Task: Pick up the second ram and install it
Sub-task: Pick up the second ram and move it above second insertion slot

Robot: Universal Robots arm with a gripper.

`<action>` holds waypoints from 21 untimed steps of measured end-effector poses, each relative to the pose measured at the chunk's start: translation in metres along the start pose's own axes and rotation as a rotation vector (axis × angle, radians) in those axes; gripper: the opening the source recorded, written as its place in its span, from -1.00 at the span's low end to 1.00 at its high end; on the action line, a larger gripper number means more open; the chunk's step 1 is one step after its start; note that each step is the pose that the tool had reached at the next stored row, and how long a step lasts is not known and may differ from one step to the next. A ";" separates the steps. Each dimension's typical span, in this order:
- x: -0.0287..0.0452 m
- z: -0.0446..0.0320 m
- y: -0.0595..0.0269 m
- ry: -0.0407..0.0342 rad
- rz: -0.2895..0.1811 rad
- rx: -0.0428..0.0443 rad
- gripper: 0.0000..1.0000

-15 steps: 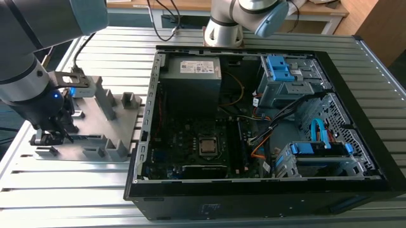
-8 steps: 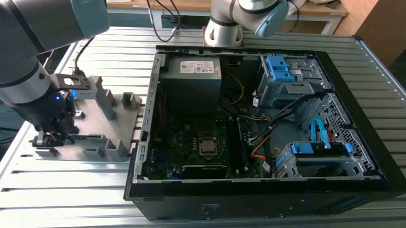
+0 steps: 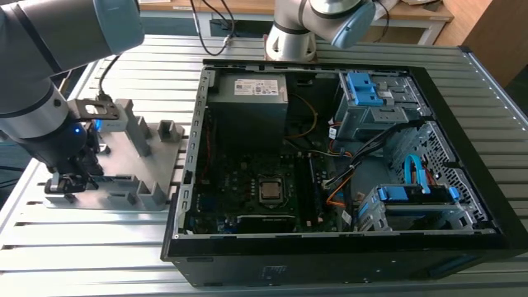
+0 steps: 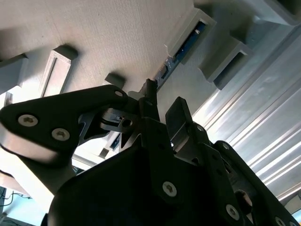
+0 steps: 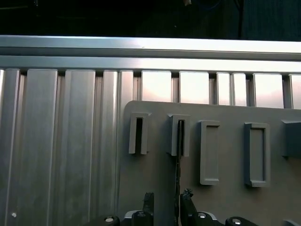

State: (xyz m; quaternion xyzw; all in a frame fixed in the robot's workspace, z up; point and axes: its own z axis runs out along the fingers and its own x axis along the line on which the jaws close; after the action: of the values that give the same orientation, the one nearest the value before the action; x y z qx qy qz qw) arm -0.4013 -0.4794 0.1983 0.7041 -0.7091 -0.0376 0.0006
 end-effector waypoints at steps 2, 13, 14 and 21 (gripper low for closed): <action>-0.0006 0.0007 0.0000 -0.0006 0.000 0.0000 -0.29; -0.0029 0.0080 -0.0004 -0.0267 -0.001 -0.0002 -0.29; -0.0030 0.0084 -0.0004 -0.0298 -0.002 -0.0002 -0.29; -0.0030 0.0085 -0.0004 -0.0298 -0.002 -0.0001 -0.29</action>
State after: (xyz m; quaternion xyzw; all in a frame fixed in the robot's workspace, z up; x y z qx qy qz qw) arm -0.4013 -0.4760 0.1899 0.7040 -0.7085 -0.0481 -0.0100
